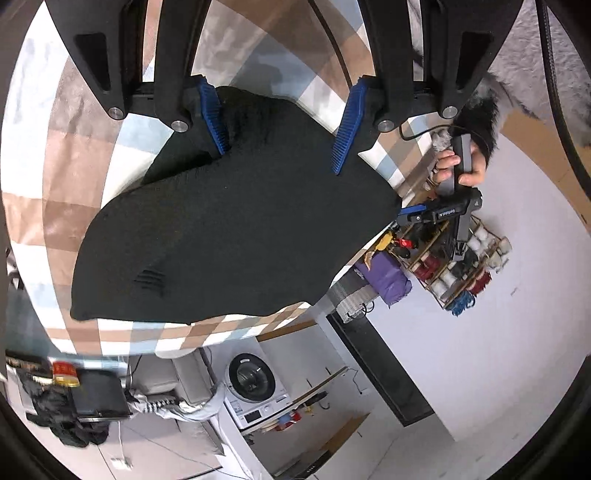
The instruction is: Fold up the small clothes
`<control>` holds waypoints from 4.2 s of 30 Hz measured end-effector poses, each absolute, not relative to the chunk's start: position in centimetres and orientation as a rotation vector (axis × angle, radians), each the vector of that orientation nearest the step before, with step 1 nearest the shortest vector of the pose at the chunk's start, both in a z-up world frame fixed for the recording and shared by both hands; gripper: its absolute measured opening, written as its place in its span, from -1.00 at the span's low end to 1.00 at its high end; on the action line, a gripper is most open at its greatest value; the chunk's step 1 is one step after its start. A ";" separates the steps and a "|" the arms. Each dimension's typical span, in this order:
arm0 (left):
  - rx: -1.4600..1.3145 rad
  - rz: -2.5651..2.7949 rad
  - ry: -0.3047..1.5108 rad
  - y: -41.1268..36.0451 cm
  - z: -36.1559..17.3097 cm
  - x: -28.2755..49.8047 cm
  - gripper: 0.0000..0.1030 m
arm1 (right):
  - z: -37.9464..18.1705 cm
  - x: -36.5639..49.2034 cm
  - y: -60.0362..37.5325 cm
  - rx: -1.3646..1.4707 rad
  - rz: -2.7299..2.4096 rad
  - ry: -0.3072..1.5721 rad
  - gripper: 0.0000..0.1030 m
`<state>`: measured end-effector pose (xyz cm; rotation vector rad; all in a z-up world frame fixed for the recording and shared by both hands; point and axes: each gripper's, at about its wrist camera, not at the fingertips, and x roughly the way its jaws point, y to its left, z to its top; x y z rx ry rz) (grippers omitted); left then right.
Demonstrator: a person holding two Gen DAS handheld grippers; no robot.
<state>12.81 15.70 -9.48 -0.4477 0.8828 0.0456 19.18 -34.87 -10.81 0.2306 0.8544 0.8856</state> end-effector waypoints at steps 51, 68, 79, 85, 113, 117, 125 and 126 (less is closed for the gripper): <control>-0.213 -0.081 0.869 7.5 -7.9 12.7 0.97 | -9.2 15.3 -30.3 0.073 0.401 0.841 -0.10; -0.032 -0.161 0.972 3.8 -11.4 12.4 0.97 | -14.1 16.8 -28.3 -0.149 0.269 0.912 -0.01; -0.264 -0.003 0.931 13.0 -9.0 6.8 0.96 | -13.4 15.6 -28.1 -0.111 0.261 0.894 0.17; -0.659 -0.015 0.867 18.9 -9.0 5.2 0.71 | -12.5 15.4 -28.5 -0.037 0.267 0.877 0.25; -0.998 -0.019 0.730 18.0 -11.8 10.7 -0.82 | -11.8 14.1 -28.5 -0.005 0.280 0.852 0.26; -0.948 -0.047 0.691 17.5 -9.5 11.2 -0.83 | -12.0 14.2 -29.0 0.038 0.288 0.852 0.26; -0.994 -0.010 0.738 18.2 -11.2 9.8 -0.80 | -11.5 14.7 -28.0 0.081 0.341 0.848 0.26; -1.003 -0.002 0.746 18.4 -11.7 9.6 -0.68 | -11.5 14.6 -27.8 0.076 0.347 0.848 0.26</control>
